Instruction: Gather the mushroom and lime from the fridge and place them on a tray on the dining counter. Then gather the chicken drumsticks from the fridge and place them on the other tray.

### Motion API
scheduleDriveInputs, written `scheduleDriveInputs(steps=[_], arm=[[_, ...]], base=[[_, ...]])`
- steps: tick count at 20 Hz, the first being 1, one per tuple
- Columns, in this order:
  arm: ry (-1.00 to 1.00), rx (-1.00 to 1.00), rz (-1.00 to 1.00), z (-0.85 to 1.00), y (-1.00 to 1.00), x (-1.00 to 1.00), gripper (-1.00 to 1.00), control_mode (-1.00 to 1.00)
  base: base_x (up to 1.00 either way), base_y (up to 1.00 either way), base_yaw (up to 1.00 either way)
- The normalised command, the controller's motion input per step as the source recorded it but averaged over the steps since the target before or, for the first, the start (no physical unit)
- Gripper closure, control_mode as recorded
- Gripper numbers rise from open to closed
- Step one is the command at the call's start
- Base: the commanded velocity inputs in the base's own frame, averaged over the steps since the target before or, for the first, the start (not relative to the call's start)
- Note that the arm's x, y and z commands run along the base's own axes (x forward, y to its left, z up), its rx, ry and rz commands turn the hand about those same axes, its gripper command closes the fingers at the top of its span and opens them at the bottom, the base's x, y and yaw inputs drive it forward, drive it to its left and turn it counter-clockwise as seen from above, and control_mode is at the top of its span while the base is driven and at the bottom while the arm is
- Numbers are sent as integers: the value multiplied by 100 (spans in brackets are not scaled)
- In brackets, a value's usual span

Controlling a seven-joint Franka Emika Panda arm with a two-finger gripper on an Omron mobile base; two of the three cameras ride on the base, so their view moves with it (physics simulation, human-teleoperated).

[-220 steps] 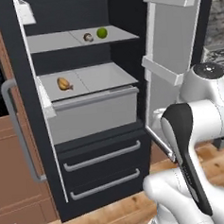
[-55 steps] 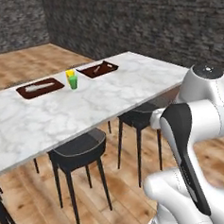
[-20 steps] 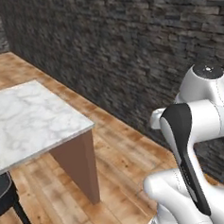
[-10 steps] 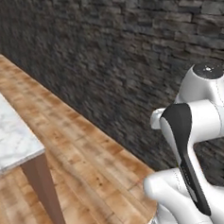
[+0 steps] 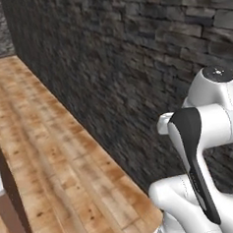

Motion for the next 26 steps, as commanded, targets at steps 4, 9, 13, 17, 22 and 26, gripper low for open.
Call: scheduleDriveInputs(steps=[4,9,13,17,22,26], arm=[[0,0,0,0,0,0,100,100],[0,0,0,0,0,0,100,100],[0,0,0,0,0,0,100,100],[0,0,0,0,0,0,100,100],[0,0,0,0,0,0,100,100],[0,0,0,0,0,0,100,100]], base=[[95,-39,36],[100,-31,38],[100,-27,39],[100,-27,40],[100,-29,40],[99,-31,40]])
